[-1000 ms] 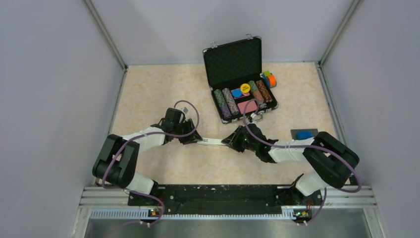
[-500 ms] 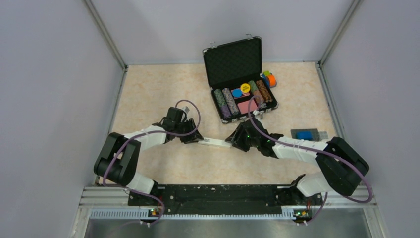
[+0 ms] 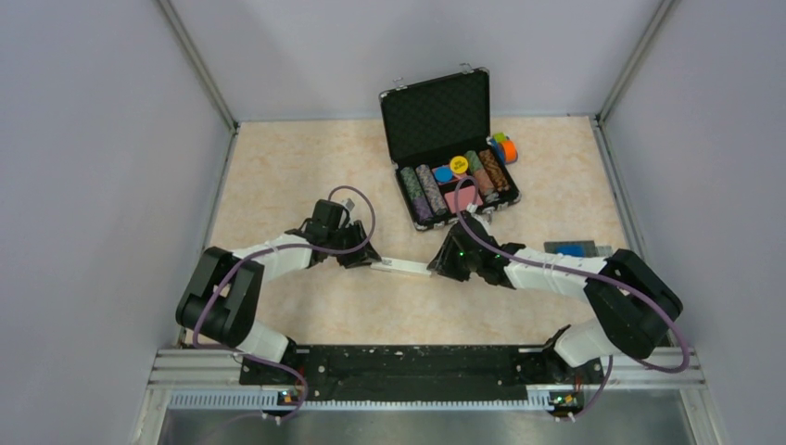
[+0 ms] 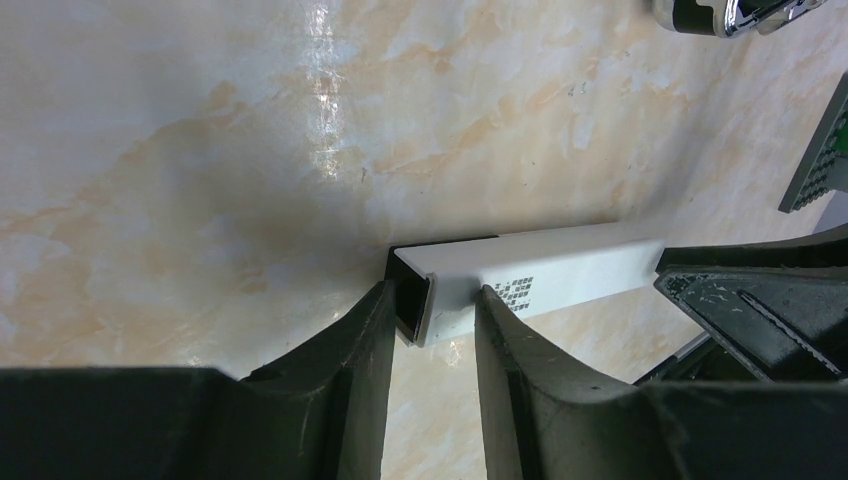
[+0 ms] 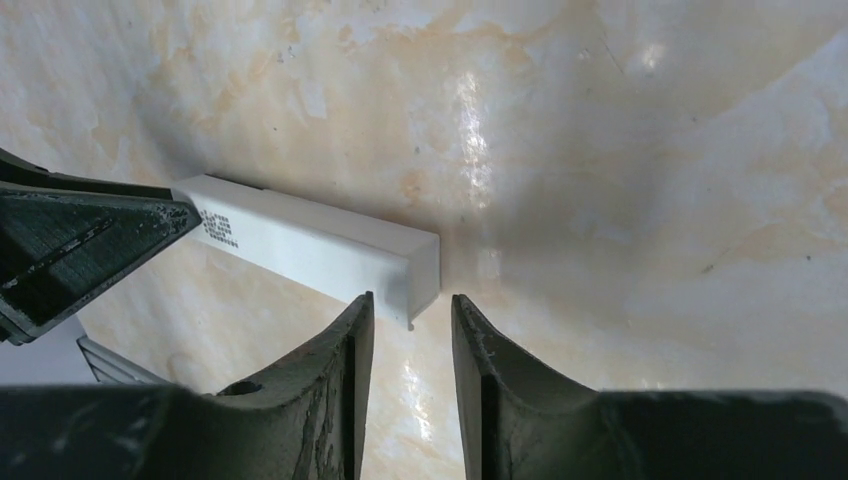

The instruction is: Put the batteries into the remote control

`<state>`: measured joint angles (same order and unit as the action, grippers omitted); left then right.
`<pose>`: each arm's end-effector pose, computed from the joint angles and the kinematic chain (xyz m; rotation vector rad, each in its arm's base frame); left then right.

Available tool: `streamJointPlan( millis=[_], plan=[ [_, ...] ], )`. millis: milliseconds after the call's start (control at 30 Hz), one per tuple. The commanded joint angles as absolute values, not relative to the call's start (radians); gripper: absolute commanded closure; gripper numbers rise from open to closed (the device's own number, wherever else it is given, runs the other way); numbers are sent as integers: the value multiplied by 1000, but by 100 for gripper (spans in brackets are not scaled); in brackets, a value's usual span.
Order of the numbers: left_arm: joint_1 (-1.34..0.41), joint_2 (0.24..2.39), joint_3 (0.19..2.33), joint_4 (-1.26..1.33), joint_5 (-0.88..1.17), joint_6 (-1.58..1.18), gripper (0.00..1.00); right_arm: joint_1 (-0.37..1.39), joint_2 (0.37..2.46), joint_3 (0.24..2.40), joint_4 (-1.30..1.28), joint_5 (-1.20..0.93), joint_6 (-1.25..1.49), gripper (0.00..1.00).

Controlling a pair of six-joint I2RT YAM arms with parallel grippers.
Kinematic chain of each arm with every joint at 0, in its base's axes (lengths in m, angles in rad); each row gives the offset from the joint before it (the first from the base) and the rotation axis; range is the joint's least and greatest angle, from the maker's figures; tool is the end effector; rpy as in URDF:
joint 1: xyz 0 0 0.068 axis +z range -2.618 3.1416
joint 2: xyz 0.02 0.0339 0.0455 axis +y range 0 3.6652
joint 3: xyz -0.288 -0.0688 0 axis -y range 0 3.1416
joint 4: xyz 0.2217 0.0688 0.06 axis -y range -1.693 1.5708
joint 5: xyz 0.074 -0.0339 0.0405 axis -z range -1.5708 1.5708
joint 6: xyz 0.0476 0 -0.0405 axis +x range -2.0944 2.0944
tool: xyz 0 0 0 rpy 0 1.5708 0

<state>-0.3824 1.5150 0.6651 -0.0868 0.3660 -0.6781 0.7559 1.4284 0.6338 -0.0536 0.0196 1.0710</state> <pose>0.2400 -0.1149 0.1787 -0.2307 2.6392 -0.8610 0.1881 0.1761 0.1912 0.4147 2.5491 0.7571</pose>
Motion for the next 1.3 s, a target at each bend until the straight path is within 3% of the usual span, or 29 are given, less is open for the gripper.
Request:
streamJointPlan(
  millis=[0, 200, 400, 733, 933, 1067, 1267],
  plan=[
    [-394, 1577, 624, -203, 225, -637, 63, 748, 1459, 696, -52, 55, 1021, 70],
    [-396, 1567, 618, -196, 231, -639, 65, 750, 1501, 702, -64, 31, 999, 89],
    [-396, 1568, 613, -175, 255, -652, 68, 759, 1528, 699, -79, 18, 997, 94],
    [-407, 1575, 606, -134, 316, -659, 77, 794, 1561, 703, -53, 5, 1038, 97],
    [-416, 1584, 586, -85, 371, -680, 87, 808, 1591, 692, -9, -20, 1075, 100],
    [-417, 1591, 577, -47, 412, -701, 99, 813, 1611, 687, 30, -27, 1105, 100],
    [-417, 1589, 564, -12, 409, -729, 100, 821, 1633, 704, 23, -27, 1145, 100]
  ],
)
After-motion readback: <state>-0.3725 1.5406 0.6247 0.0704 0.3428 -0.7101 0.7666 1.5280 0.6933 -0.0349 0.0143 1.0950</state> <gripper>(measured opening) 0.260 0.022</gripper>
